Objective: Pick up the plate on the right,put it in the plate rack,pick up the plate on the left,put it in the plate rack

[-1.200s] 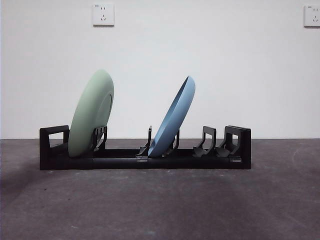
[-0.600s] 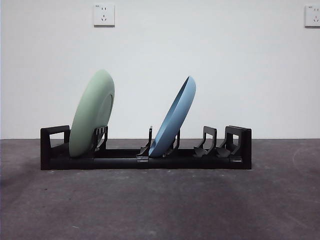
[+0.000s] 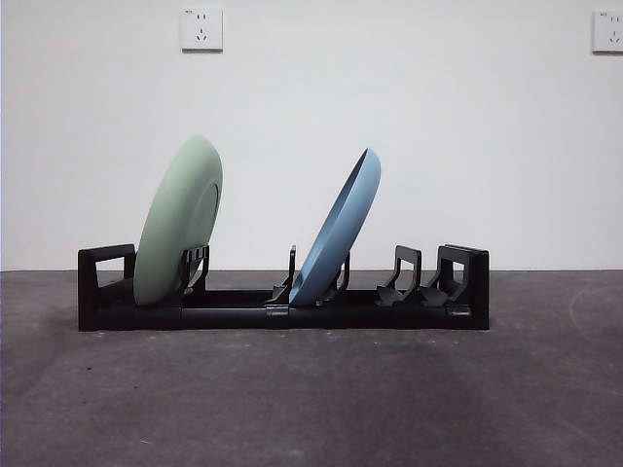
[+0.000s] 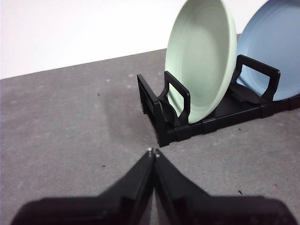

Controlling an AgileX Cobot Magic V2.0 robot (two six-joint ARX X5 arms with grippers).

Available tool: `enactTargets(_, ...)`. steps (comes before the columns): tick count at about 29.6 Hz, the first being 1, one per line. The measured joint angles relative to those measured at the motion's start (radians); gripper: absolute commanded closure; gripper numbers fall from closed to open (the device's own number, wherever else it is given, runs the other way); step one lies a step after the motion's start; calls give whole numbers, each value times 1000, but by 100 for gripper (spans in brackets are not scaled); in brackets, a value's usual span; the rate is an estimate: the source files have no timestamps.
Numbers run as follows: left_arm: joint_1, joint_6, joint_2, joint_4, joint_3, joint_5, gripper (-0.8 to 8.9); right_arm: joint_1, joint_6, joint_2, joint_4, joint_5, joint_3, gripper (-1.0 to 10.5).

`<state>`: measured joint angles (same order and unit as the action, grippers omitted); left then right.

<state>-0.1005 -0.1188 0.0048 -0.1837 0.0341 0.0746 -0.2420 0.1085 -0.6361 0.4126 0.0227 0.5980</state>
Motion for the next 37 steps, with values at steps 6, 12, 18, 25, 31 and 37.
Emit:
enactTargets(6, 0, 7, 0, 4, -16, 0, 817, 0, 0, 0, 0, 0, 0, 943)
enactTargets(12, 0, 7, 0, 5, -16, 0, 817, 0, 0, 0, 0, 0, 0, 943)
enactTargets(18, 0, 7, 0, 4, -16, 0, 817, 0, 0, 0, 0, 0, 0, 943)
enactTargets(25, 0, 7, 0, 4, -16, 0, 817, 0, -21, 68, 58, -49, 0, 944)
enactTargets(31, 0, 7, 0, 5, -16, 0, 817, 56, -148, 321, 14, -49, -34, 944)
enactTargets(37, 0, 7, 0, 5, -16, 0, 817, 173, -157, 504, -46, 26, -249, 944)
